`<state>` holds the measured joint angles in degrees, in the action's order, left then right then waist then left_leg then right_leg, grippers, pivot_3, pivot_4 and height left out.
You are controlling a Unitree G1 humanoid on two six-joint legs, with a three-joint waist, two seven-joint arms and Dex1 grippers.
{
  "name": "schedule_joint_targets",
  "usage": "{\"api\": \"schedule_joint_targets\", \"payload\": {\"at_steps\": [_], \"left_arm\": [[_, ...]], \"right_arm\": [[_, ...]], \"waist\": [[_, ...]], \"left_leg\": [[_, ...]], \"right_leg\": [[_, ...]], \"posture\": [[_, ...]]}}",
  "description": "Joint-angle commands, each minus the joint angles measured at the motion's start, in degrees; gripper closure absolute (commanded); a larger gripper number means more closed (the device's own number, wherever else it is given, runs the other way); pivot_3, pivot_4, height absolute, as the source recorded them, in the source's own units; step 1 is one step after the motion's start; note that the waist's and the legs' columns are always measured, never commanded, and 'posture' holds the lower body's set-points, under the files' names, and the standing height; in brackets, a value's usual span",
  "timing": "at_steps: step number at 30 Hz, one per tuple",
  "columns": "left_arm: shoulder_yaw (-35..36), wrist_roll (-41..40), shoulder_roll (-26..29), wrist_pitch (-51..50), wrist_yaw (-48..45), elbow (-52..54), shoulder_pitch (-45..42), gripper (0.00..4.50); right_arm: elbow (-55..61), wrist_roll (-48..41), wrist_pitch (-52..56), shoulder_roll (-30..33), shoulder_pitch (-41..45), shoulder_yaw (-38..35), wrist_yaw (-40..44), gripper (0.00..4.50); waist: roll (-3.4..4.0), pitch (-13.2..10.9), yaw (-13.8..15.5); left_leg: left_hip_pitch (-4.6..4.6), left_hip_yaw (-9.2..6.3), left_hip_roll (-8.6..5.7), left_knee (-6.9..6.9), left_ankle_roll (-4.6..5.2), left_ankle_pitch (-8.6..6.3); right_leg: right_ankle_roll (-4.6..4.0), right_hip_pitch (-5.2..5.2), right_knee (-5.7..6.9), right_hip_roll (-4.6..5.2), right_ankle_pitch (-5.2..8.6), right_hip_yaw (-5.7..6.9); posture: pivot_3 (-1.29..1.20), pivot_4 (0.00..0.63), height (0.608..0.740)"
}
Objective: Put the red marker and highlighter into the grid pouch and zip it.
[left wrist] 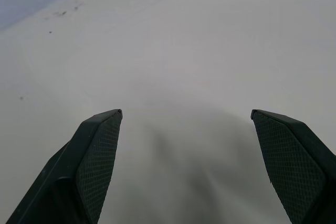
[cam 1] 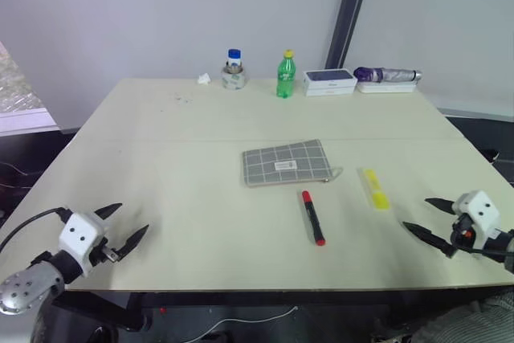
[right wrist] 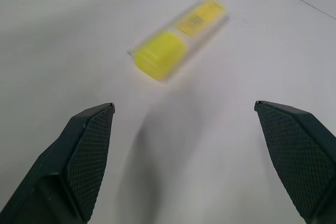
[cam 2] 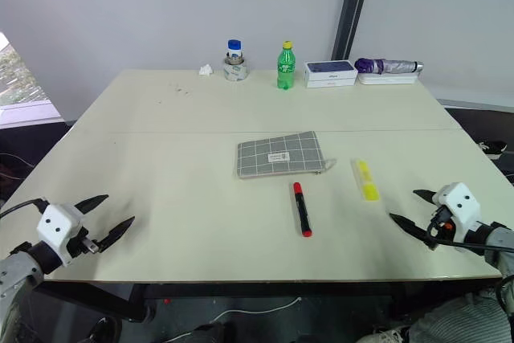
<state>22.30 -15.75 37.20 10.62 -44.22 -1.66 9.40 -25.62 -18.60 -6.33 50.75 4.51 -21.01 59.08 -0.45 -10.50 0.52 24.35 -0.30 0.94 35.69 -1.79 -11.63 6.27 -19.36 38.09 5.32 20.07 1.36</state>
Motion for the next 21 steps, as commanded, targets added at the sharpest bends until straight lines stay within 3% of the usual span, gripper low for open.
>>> {"api": "schedule_joint_targets", "payload": {"at_steps": [1, 8, 9, 12, 18, 21], "left_arm": [[1.82, -0.92, 0.87, 2.1, -0.55, -0.19, 0.12, 0.35], [-0.73, 2.81, 1.38, 6.64, 0.54, -5.2, -6.01, 0.35], [-1.57, 3.74, 1.38, 7.45, 0.86, -6.53, -7.86, 0.35], [-7.04, 9.63, 0.65, 11.91, 2.74, -12.92, -17.19, 0.35], [-18.03, 20.15, -0.97, 24.88, 4.98, -33.08, -36.27, 0.35], [-23.05, 25.32, -1.31, 32.39, 6.64, -43.53, -43.59, 0.35]], "right_arm": [[0.57, -0.41, -0.57, 0.46, 1.49, -0.81, 0.03, 0.07], [4.55, -1.53, 4.83, -1.67, 7.68, 2.11, -1.94, 0.07], [5.07, -1.23, 5.66, -2.51, 9.53, 2.9, -3.04, 0.28], [3.88, 4.23, 4.92, -7.38, 18.02, 8.52, -8.78, 1.35], [-9.84, 16.21, -0.33, -14.95, 33.11, 17.11, -21.18, 4.44], [-17.99, 20.5, -3.75, -16.33, 38.56, 19.57, -26.38, 4.44]], "waist": [[0.0, 0.0, -0.02], [0.0, 0.0, -0.01], [0.0, 0.0, 0.0], [0.0, 0.0, 0.0], [-0.01, -0.01, 0.19], [-0.02, -0.01, 0.11]], "left_leg": [[0.0, 0.0, 0.0, 0.0, 0.0, 0.0], [0.0, -0.01, 0.0, 0.0, 0.0, 0.0], [0.0, -0.01, 0.0, 0.0, 0.0, 0.0], [0.0, -0.01, -0.01, 0.01, -0.01, 0.0], [0.14, 0.07, -0.17, -0.01, -0.07, 0.05], [0.26, 0.14, -0.23, -0.1, -0.15, 0.1]], "right_leg": [[0.0, 0.0, 0.0, 0.0, 0.0, -0.01], [0.01, -0.01, 0.01, -0.01, 0.0, 0.0], [0.01, -0.01, 0.02, -0.02, -0.01, 0.01], [0.02, -0.02, 0.03, -0.03, -0.01, 0.02], [0.02, -0.15, 0.07, -0.15, -0.03, 0.07], [0.03, -0.29, 0.02, -0.14, -0.03, 0.07]], "posture": [[0.0, 0.15, 0.74], [0.0, 0.15, 0.74], [0.0, 0.15, 0.74], [0.0, 0.15, 0.74], [0.0, 0.15, 0.74], [0.0, 0.15, 0.74]]}}
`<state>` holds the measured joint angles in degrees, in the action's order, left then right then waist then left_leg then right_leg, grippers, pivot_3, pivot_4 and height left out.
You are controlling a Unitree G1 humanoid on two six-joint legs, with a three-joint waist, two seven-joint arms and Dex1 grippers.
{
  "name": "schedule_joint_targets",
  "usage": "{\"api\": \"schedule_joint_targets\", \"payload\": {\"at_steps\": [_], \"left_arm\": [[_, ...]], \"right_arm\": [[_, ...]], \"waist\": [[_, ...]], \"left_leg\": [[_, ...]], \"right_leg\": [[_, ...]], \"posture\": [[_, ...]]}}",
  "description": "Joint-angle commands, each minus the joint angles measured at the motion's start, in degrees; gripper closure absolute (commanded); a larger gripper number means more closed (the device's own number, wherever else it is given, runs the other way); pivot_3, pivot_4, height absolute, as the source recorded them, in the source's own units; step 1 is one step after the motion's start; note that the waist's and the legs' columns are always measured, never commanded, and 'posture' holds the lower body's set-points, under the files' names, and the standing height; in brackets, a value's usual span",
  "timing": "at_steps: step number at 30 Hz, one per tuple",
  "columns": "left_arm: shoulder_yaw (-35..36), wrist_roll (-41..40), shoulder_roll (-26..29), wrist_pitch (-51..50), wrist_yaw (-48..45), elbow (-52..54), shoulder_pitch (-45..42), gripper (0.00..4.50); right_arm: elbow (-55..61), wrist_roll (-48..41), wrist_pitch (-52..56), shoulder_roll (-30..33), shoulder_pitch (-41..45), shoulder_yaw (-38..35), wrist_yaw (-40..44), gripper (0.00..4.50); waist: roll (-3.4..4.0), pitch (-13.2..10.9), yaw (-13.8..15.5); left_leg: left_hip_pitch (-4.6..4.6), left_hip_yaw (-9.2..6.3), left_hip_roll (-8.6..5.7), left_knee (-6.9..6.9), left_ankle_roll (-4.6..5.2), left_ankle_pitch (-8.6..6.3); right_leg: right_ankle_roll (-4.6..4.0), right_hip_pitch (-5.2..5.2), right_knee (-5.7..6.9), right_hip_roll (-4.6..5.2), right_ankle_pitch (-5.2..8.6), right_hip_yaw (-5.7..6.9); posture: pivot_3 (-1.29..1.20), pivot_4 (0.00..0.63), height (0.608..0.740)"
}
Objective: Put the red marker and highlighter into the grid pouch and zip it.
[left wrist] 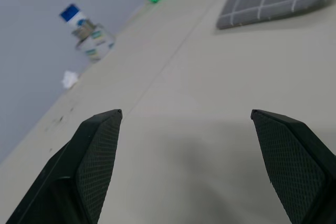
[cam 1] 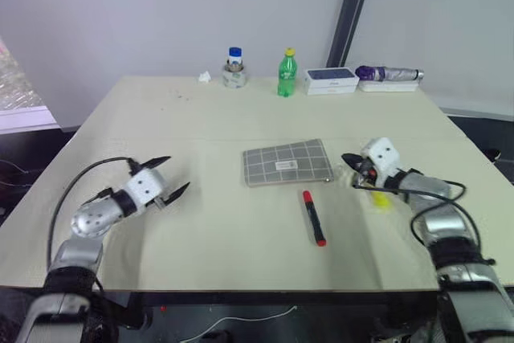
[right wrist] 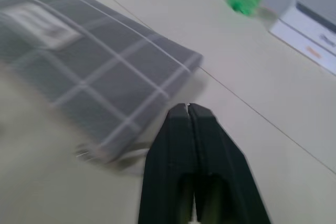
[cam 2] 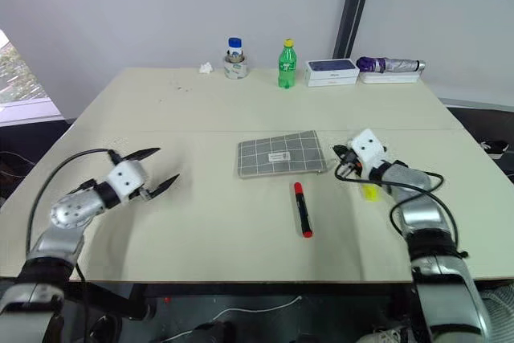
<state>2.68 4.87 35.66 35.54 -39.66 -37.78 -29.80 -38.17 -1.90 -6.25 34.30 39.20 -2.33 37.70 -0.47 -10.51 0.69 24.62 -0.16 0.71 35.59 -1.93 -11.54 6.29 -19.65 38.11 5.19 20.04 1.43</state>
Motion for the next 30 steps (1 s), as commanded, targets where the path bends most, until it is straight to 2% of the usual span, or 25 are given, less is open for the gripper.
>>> {"api": "schedule_joint_targets", "payload": {"at_steps": [1, 4, 7, 12, 19, 30], "left_arm": [[-4.96, 6.46, -0.14, 9.54, 3.32, -10.89, -6.78, 0.35], [-10.01, 12.57, -1.69, 14.75, 7.58, -19.2, -13.0, 0.35], [-13.26, 15.19, -3.74, 17.43, 8.94, -24.21, -16.74, 0.35], [-17.69, 19.33, -6.31, 19.19, 12.07, -29.0, -20.55, 0.35], [-23.14, 25.72, -9.01, 16.51, 19.04, -33.61, -24.32, 0.35], [-27.69, 28.92, -12.86, 16.94, 20.77, -35.8, -25.57, 0.35]], "right_arm": [[-7.7, 5.4, -4.92, -0.59, 5.4, 1.9, -7.02, 4.44], [-14.14, 10.36, -6.5, -1.9, 9.19, 4.99, -13.31, 4.44], [-18.0, 12.29, -7.57, -2.68, 10.95, 6.03, -16.62, 4.44], [-20.64, 13.02, -9.1, -3.59, 11.71, 6.69, -16.94, 4.44], [-25.1, 16.69, -11.18, -5.35, 13.85, 9.65, -19.54, 4.44], [-27.8, 18.55, -13.11, -7.96, 15.64, 11.61, -20.35, 4.44]], "waist": [[0.0, 0.0, -0.14], [0.0, 0.0, -0.5], [0.0, 0.0, -0.63], [0.0, 0.0, -0.68], [0.0, 0.01, -0.56], [0.02, 0.04, 0.02]], "left_leg": [[0.01, 0.03, -0.01, -0.03, -0.18, 0.1], [0.03, 0.09, -0.01, -0.2, -0.27, 0.17], [0.04, 0.1, 0.0, -0.26, -0.36, 0.24], [0.06, 0.16, -0.01, -0.29, -0.4, 0.27], [0.06, 0.14, -0.01, -0.25, -0.39, 0.28], [-0.09, 0.07, -0.07, -0.18, -0.42, 0.31]], "right_leg": [[0.0, -0.03, -0.02, 0.01, 0.0, 0.0], [0.0, -0.16, 0.0, 0.01, 0.0, -0.03], [0.0, -0.24, 0.08, 0.0, 0.0, -0.04], [0.0, -0.3, 0.09, 0.0, 0.0, -0.09], [0.0, -0.3, 0.2, 0.0, 0.0, -0.1], [0.0, -0.12, 0.25, 0.0, 0.0, -0.08]], "posture": [[0.0, 0.15, 0.74], [0.0, 0.15, 0.74], [0.0, 0.15, 0.74], [0.0, 0.15, 0.74], [0.0, 0.15, 0.74], [0.0, 0.15, 0.74]]}}
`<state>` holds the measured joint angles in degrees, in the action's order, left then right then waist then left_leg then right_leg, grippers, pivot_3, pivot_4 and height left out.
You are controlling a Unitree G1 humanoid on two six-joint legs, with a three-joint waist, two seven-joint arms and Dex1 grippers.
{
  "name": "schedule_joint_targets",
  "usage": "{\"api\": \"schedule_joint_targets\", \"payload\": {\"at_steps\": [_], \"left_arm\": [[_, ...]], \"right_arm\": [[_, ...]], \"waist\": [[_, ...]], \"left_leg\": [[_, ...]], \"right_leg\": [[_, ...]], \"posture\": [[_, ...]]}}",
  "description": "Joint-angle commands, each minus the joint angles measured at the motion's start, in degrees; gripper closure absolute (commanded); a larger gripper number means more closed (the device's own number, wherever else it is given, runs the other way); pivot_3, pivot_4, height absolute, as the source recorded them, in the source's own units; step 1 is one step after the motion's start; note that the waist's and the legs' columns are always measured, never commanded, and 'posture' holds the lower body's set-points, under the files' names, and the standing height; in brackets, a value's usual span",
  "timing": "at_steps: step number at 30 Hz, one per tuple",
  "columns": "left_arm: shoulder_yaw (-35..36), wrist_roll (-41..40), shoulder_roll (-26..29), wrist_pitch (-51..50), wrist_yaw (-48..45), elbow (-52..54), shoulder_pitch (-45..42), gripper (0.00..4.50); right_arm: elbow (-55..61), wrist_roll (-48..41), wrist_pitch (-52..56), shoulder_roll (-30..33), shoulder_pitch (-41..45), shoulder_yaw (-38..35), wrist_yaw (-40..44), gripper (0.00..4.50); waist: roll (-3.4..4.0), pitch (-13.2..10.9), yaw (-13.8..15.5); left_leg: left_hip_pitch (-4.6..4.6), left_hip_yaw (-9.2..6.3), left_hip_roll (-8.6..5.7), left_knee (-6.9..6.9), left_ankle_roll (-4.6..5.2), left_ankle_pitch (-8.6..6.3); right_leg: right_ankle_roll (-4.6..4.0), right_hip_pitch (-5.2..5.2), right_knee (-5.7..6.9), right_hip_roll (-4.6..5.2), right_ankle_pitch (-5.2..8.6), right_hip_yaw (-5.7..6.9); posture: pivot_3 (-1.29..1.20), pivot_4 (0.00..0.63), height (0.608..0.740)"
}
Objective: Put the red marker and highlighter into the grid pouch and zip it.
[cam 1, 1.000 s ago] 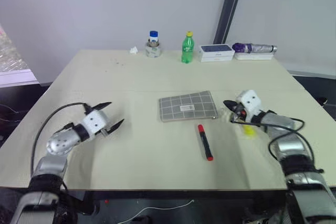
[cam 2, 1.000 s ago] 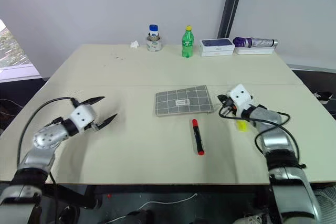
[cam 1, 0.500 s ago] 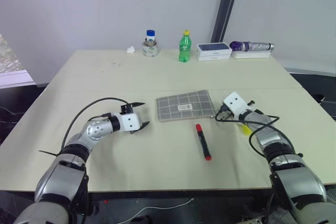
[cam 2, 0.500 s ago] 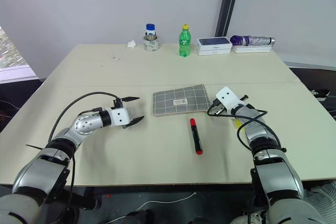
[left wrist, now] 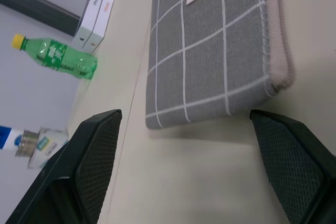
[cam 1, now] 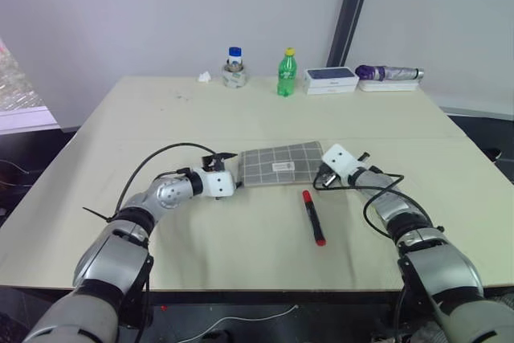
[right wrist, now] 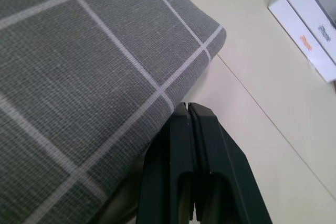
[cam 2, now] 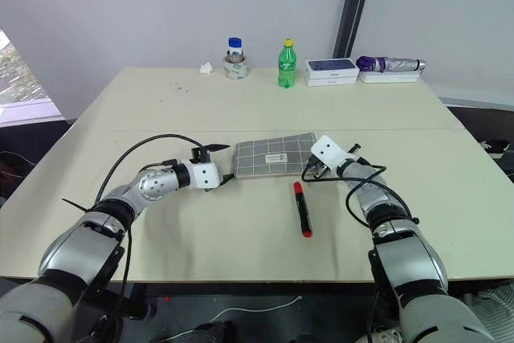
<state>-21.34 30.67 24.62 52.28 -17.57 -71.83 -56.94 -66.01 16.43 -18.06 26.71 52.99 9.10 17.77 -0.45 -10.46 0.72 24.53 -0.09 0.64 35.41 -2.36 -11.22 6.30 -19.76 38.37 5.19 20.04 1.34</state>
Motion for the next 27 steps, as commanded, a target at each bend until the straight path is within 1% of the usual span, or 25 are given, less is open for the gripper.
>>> {"api": "schedule_joint_targets", "payload": {"at_steps": [1, 9, 13, 15, 16, 17, 18, 19, 21, 22, 24, 26, 27], "left_arm": [[-3.75, 3.06, -2.02, 0.13, -1.39, -1.85, 1.51, 0.35], [-4.55, 2.84, -4.47, 2.64, -3.4, -1.58, 0.7, 0.35], [-4.32, 2.1, -5.25, 2.29, -4.61, -1.91, 0.46, 0.35], [-2.2, -1.26, -6.02, 1.1, -10.07, -2.77, 0.71, 0.9], [-1.62, -2.12, -6.1, 0.78, -11.36, -2.9, 0.83, 1.2], [-1.25, -2.64, -6.07, 0.64, -12.18, -2.88, 0.94, 1.77], [-1.06, -2.9, -5.96, 0.66, -12.6, -2.74, 1.06, 2.2], [-0.77, -3.33, -5.79, 0.59, -13.13, -2.6, 1.26, 2.83], [-0.23, -4.08, -5.54, 0.16, -13.71, -2.36, 1.59, 3.92], [0.21, -4.73, -5.53, -0.25, -14.42, -2.36, 1.74, 4.38], [1.19, -6.04, -5.54, -0.9, -15.64, -2.31, 1.94, 4.45], [4.93, -10.83, -6.38, -2.84, -19.1, -2.24, 2.0, 4.45], [6.97, -13.47, -6.78, -3.96, -21.07, -2.07, 2.06, 4.49]], "right_arm": [[0.01, 0.3, -1.34, -0.42, 1.91, 0.2, -0.36, 4.44], [0.02, 0.44, -1.3, -0.37, 1.78, 0.19, -0.06, 4.44], [0.14, 0.47, -1.29, -0.44, 1.76, 0.21, -0.14, 4.44], [0.15, 0.45, -1.24, -0.48, 1.75, 0.19, -0.15, 4.5], [0.17, 0.47, -1.24, -0.48, 1.73, 0.21, -0.15, 4.5], [0.19, 0.54, -1.27, -0.45, 1.71, 0.27, -0.14, 4.5], [0.21, 0.57, -1.31, -0.42, 1.69, 0.3, -0.11, 4.5], [0.28, 0.57, -1.36, -0.33, 1.67, 0.3, -0.03, 4.5], [0.32, 0.49, -1.41, -0.2, 1.67, 0.22, 0.07, 4.5], [0.32, 0.4, -1.41, -0.15, 1.68, 0.16, 0.13, 4.5], [0.33, 0.56, -1.56, -0.02, 1.73, 0.29, 0.12, 4.5], [0.58, -0.71, -1.58, 0.15, 1.94, -0.73, 1.14, 4.5], [0.78, -1.91, -1.51, 0.26, 2.08, -1.67, 2.08, 4.25]], "waist": [[0.0, 0.0, -0.02], [0.0, 0.01, 0.02], [0.0, 0.01, -0.01], [0.0, 0.01, -0.03], [0.0, 0.01, -0.05], [0.0, 0.01, -0.08], [0.0, 0.01, -0.09], [0.0, 0.01, -0.12], [0.03, 0.03, -0.24], [0.06, 0.04, -0.32], [0.09, 0.06, -0.49], [0.09, 0.06, -0.64], [0.09, 0.06, -0.7]], "left_leg": [[-0.06, -0.01, 0.0, -0.01, 0.0, 0.0], [-0.1, -0.08, -0.01, 0.0, 0.01, 0.0], [-0.11, -0.08, -0.02, 0.0, 0.0, 0.0], [-0.1, -0.08, -0.02, 0.0, 0.0, 0.0], [-0.11, -0.07, -0.02, 0.0, 0.0, 0.0], [-0.11, -0.07, -0.02, 0.0, -0.01, 0.0], [-0.1, -0.07, -0.02, 0.0, 0.0, 0.0], [-0.1, -0.07, -0.01, -0.01, 0.0, 0.0], [-0.11, -0.07, -0.01, -0.01, 0.0, 0.0], [-0.12, -0.07, -0.01, -0.01, 0.0, 0.0], [-0.12, -0.07, -0.01, -0.03, -0.01, 0.0], [-0.12, -0.07, 0.0, -0.05, -0.01, 0.0], [-0.12, -0.07, 0.0, -0.05, -0.01, 0.01]], "right_leg": [[0.0, 0.06, -0.01, 0.0, 0.0, 0.0], [0.0, 0.15, -0.05, 0.0, 0.0, 0.07], [0.0, 0.16, -0.06, 0.0, 0.0, 0.08], [0.0, 0.16, -0.06, 0.0, 0.0, 0.08], [0.0, 0.16, -0.06, 0.0, 0.0, 0.08], [0.0, 0.16, -0.06, 0.0, 0.0, 0.08], [0.0, 0.15, -0.07, 0.0, 0.0, 0.08], [0.0, 0.15, -0.07, 0.0, 0.0, 0.08], [0.0, 0.16, -0.07, 0.0, 0.0, 0.08], [0.0, 0.16, -0.08, 0.0, 0.0, 0.07], [0.0, 0.16, -0.1, 0.0, 0.0, 0.07], [0.0, 0.15, -0.11, -0.01, 0.0, 0.07], [0.0, 0.15, -0.11, -0.01, 0.0, 0.07]], "posture": [[0.0, 0.15, 0.74], [0.0, 0.15, 0.74], [0.0, 0.15, 0.74], [0.0, 0.15, 0.74], [0.0, 0.15, 0.74], [0.0, 0.15, 0.74], [0.0, 0.15, 0.74], [0.0, 0.15, 0.74], [0.0, 0.15, 0.74], [0.0, 0.15, 0.74], [0.0, 0.15, 0.74], [0.0, 0.15, 0.74], [0.0, 0.15, 0.74]]}}
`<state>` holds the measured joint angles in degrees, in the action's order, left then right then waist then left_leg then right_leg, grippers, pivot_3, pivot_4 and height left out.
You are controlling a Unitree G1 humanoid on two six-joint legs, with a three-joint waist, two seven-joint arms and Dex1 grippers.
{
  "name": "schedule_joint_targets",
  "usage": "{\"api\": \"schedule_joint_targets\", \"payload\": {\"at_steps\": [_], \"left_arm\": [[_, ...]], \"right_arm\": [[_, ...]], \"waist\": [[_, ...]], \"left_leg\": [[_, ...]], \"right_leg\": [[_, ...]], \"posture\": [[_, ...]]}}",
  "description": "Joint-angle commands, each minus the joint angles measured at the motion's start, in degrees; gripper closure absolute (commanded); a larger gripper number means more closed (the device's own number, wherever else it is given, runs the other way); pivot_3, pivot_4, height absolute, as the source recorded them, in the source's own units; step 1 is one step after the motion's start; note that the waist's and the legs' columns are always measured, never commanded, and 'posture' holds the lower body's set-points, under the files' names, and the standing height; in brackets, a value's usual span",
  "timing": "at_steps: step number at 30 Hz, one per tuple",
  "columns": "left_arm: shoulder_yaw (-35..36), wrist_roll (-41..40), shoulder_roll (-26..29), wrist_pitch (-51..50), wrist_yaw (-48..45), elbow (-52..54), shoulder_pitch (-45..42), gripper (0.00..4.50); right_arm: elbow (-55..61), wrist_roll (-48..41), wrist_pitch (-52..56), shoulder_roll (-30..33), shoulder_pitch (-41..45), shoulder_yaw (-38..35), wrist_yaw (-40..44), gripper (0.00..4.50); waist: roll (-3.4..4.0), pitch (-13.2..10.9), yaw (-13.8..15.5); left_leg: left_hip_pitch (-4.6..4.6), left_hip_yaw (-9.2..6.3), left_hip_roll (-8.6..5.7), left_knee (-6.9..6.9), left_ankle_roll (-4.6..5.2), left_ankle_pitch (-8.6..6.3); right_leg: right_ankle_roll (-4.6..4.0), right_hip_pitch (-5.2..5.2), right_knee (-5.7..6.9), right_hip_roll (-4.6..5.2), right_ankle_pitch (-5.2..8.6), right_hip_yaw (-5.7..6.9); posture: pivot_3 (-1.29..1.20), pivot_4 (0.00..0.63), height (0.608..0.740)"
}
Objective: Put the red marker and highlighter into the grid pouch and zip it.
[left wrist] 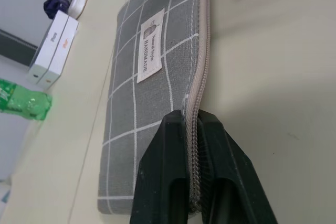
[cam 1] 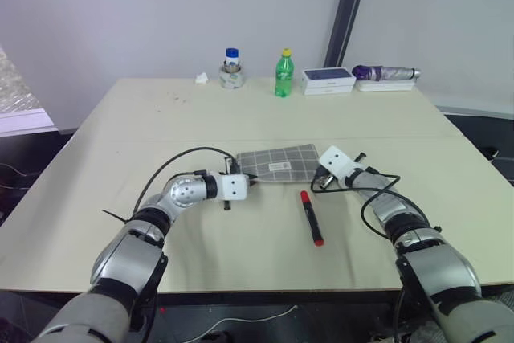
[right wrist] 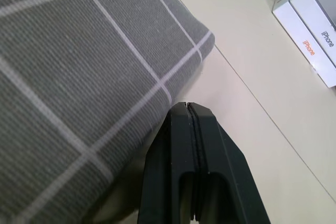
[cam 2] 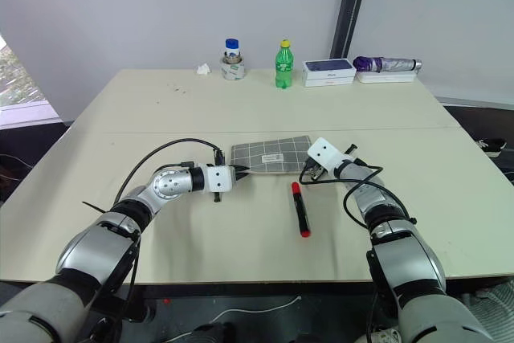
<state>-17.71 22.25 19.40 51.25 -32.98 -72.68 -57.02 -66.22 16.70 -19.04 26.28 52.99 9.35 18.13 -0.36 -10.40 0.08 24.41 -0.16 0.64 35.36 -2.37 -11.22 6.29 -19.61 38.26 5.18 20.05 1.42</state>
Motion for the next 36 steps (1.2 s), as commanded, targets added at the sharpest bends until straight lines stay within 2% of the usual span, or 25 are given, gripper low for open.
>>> {"api": "schedule_joint_targets", "payload": {"at_steps": [1, 3, 9, 14, 18, 24, 30, 36], "left_arm": [[5.21, -7.41, -1.88, -4.1, -7.63, -0.98, 2.19, 4.5], [6.92, -9.34, -1.65, -4.75, -9.7, -0.11, 2.59, 4.5], [11.95, -15.85, -0.86, -7.63, -13.61, 3.95, 4.44, 4.5], [12.81, -17.82, 0.84, -10.41, -15.28, 11.71, 7.06, 4.5], [11.78, -15.51, 3.05, -14.72, -11.9, 20.77, 9.78, 4.5], [11.56, -13.3, 4.57, -22.38, -6.95, 31.74, 12.91, 4.5], [11.01, -13.53, 3.99, -27.03, -5.61, 38.15, 14.63, 4.5], [10.78, -14.13, 3.41, -30.51, -5.28, 44.22, 15.76, 4.5]], "right_arm": [[1.31, -2.87, -0.9, 0.87, 2.17, -2.41, 2.79, 3.94], [2.12, -3.79, -1.17, 1.19, 2.2, -3.16, 3.97, 3.13], [5.64, -4.61, -1.02, 3.63, 0.97, -3.97, 5.6, 0.08], [18.44, -12.13, 5.15, 4.62, -4.51, -8.23, 13.09, 0.03], [36.66, -19.75, 18.58, 4.19, -12.52, -11.95, 16.67, 0.03], [58.58, -27.08, 36.19, -0.78, -22.46, -14.16, 12.69, 0.03], [62.86, -27.17, 42.57, -5.0, -25.48, -12.79, 8.47, 0.03], [57.3, -27.44, 43.17, -8.23, -22.25, -12.96, 6.14, 0.03]], "waist": [[0.0, 0.0, -0.1], [-0.01, 0.0, -0.46], [-0.02, -0.02, -1.06], [-0.04, -0.03, -1.06], [-0.04, -0.03, -0.92], [-0.04, -0.03, -0.76], [-0.03, -0.03, -0.68], [-0.03, -0.03, -0.78]], "left_leg": [[0.0, 0.0, 0.0, 0.0, 0.0, 0.0], [0.01, 0.0, 0.0, 0.0, -0.01, 0.0], [0.04, 0.0, 0.02, -0.07, -0.04, 0.03], [0.07, 0.0, 0.07, -0.07, -0.06, 0.03], [0.08, -0.01, 0.09, -0.07, -0.06, 0.04], [0.1, -0.06, 0.11, -0.03, -0.04, 0.02], [0.1, -0.08, 0.09, -0.04, 0.18, -0.1], [0.1, -0.06, 0.09, -0.05, 0.18, -0.11]], "right_leg": [[0.0, 0.0, -0.01, 0.0, 0.0, 0.0], [0.0, 0.0, -0.02, 0.0, 0.0, 0.01], [0.0, -0.07, -0.03, 0.0, 0.0, 0.0], [0.0, -0.09, -0.03, -0.03, 0.0, 0.0], [0.0, -0.08, -0.04, -0.03, 0.0, 0.0], [0.0, -0.08, -0.02, -0.04, 0.0, 0.0], [0.0, -0.09, -0.01, -0.05, 0.0, 0.0], [0.0, -0.11, -0.01, -0.06, 0.0, -0.02]], "posture": [[0.0, 0.15, 0.74], [0.0, 0.15, 0.74], [0.0, 0.15, 0.74], [0.0, 0.15, 0.74], [0.0, 0.15, 0.74], [0.0, 0.15, 0.74], [0.0, 0.15, 0.74], [0.0, 0.15, 0.74]]}}
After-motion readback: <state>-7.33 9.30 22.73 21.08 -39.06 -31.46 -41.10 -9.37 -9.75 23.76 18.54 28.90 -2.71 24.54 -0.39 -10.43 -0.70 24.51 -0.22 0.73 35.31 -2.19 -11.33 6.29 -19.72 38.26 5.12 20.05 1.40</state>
